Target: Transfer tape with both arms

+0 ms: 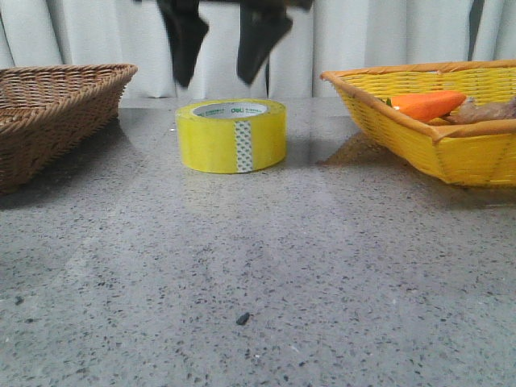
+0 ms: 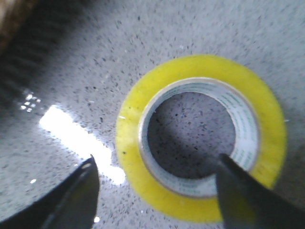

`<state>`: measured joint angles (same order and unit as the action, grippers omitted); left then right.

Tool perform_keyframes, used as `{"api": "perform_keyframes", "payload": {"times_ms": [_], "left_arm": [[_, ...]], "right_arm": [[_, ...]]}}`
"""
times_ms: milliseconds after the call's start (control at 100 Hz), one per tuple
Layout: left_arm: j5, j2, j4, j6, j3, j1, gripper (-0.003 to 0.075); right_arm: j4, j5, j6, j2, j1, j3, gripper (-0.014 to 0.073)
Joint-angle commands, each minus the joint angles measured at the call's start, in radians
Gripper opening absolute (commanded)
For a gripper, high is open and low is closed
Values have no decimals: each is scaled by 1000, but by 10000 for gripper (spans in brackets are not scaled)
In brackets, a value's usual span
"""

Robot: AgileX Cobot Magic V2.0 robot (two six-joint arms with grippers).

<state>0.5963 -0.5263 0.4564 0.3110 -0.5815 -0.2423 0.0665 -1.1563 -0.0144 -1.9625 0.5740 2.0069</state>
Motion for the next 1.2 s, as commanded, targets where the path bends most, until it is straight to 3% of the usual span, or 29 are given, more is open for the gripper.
{"api": "perform_keyframes", "payload": {"times_ms": [0, 110, 240, 360, 630, 690, 780, 1030, 1190], "left_arm": [[-54, -11, 19, -2, -34, -9, 387], [-54, -11, 27, -2, -34, -9, 387], [-54, -11, 69, -2, -34, -9, 387], [-61, -11, 78, 1, -34, -9, 385], [-68, -131, 84, 90, -151, -9, 334], [-55, -197, 92, 120, -205, -11, 334], [-33, -304, 92, 139, -289, -52, 334], [0, -632, 3, 155, -599, -218, 340], [149, -835, 3, 63, -833, -238, 386]], "right_arm": [[-14, 9, -4, 153, -2, 67, 209], [5, -22, -10, 304, 2, 64, -72], [36, -107, -41, 510, 17, 5, -67], [36, -53, -44, 731, 32, -157, -67], [-41, 449, -36, 1284, 32, -796, -67], [-56, 564, 29, 1392, 32, -932, -67], [-67, 625, 123, 1507, 32, -1063, -67], [-67, 541, 130, 1633, 32, -1118, -67], [-26, 539, 130, 1635, 32, -1118, -67]]}}
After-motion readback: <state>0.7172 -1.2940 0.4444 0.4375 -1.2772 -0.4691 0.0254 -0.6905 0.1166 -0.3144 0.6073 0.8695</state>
